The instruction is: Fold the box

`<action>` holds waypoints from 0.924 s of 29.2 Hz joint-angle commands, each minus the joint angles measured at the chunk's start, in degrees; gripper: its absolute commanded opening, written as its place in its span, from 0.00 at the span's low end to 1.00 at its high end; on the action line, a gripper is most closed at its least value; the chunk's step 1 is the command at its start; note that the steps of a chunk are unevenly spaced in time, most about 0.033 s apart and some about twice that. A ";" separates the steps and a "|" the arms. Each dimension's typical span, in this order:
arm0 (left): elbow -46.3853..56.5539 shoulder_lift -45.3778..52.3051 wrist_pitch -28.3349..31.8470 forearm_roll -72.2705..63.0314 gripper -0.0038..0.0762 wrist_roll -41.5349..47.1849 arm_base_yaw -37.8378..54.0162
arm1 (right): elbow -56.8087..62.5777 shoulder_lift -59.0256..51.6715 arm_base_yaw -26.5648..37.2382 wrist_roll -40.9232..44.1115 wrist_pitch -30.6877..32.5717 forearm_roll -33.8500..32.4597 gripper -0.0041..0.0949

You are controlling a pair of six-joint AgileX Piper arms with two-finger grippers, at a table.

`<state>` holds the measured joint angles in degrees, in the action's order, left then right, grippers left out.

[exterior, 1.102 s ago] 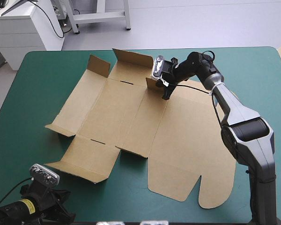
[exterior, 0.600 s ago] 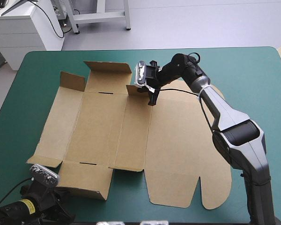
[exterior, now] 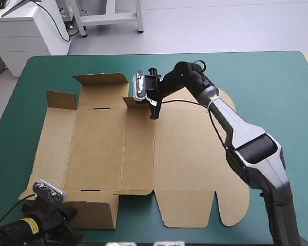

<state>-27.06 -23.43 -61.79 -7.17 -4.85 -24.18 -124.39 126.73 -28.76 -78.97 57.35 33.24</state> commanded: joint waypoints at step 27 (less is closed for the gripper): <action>-1.41 -0.51 2.44 -0.78 0.04 0.25 -0.34 | -3.46 -6.30 0.00 9.54 -1.41 -4.00 0.47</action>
<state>-27.06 -23.43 -61.79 -7.17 -4.85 -24.18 -125.01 126.60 -28.76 -72.21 56.32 27.21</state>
